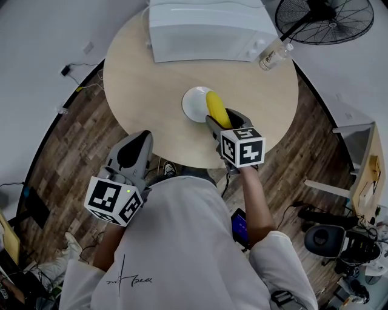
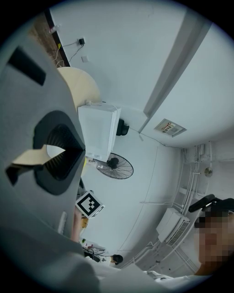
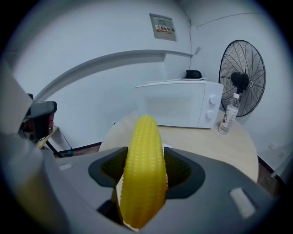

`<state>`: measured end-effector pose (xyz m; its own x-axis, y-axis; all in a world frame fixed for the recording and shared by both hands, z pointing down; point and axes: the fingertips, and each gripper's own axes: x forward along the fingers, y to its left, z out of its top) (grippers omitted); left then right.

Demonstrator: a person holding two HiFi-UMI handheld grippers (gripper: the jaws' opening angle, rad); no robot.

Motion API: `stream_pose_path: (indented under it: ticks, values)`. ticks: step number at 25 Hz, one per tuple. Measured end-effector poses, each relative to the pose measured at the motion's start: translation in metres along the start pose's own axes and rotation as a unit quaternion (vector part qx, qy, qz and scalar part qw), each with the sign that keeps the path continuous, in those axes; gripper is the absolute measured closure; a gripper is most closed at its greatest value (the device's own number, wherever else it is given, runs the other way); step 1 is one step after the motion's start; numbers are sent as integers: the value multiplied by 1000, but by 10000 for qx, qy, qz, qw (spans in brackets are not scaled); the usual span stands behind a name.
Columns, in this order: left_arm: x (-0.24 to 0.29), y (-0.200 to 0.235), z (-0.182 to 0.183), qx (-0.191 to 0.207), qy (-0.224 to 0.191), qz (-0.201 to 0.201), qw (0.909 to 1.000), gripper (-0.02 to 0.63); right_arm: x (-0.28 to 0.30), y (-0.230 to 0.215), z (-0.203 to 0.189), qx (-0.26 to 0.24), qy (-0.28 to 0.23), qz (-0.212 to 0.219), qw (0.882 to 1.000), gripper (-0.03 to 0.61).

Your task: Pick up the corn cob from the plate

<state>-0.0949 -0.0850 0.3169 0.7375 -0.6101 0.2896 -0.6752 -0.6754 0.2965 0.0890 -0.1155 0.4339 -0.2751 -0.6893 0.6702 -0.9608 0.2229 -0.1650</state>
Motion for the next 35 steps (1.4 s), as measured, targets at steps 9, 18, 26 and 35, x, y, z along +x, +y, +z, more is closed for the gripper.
stream_pose_path:
  ticks: [9,18,26,35]
  values:
    - [-15,-1,-1,-18,-53,-7,10000,621,-24,9,-2,110,-303,-127,9994,316]
    - [-22,3,-1,-165,-144,-39,9998,621,-47,16,8,303,-729,-63,9969,316]
    - [-26,3,-1,-245,-315,-39,9992,621,-68,20,10,214,-1006,-188,9945,316]
    - [-26,10,-10,-258,-195,-49,9995,621,-86,21,13,339,-1337,-232,9902,316]
